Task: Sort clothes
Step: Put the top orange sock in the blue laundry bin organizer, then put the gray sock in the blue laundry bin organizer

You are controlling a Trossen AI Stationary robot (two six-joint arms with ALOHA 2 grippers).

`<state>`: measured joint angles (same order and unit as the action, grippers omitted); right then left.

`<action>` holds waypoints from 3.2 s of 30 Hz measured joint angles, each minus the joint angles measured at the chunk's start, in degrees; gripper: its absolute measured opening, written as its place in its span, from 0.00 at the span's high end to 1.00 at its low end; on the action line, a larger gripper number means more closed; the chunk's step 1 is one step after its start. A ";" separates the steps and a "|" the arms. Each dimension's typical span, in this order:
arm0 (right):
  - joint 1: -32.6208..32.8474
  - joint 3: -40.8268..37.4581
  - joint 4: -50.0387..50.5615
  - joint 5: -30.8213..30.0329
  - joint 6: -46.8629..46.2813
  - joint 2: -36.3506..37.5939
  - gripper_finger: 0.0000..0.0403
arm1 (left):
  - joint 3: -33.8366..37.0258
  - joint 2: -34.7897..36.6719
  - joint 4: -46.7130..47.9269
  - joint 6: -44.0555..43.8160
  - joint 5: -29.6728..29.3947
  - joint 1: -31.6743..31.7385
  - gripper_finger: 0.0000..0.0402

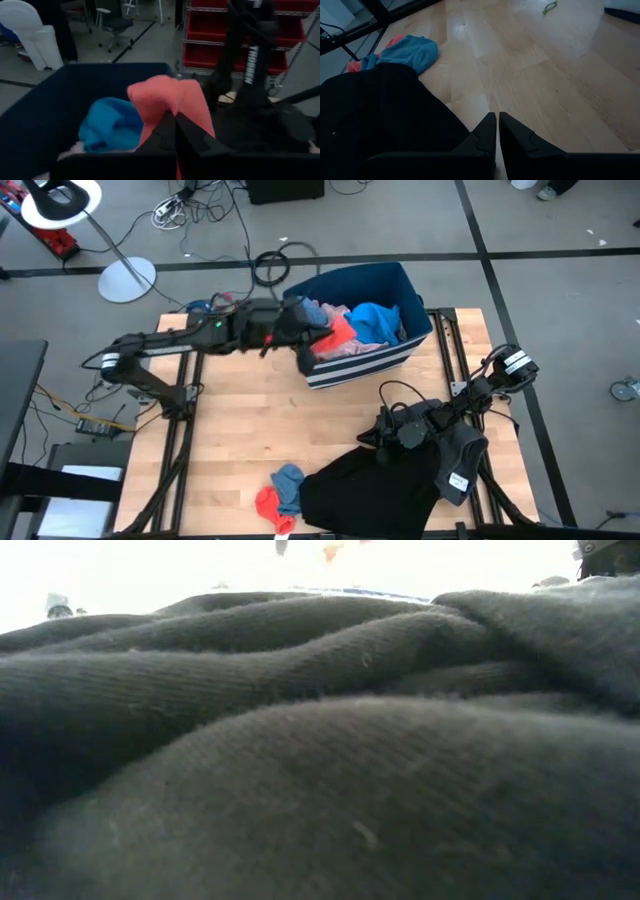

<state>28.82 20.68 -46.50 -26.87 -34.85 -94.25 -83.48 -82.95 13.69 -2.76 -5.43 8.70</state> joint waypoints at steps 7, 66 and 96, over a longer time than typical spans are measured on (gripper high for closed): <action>0.00 0.01 -0.04 -0.09 0.02 -0.01 0.94 | -9.27 -9.78 -0.63 5.74 0.90 5.23 0.99; 0.00 0.01 1.31 -0.04 -0.04 -0.01 0.94 | -5.41 -2.06 25.81 -5.47 -14.88 -18.58 0.63; 0.09 -0.01 0.72 -0.02 -0.77 -0.01 0.94 | 29.91 -1.92 6.27 -40.73 -17.19 -45.85 0.63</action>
<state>28.91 20.67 -45.78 -26.89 -35.62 -94.26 -53.57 -84.88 19.95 -43.49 -22.62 -37.15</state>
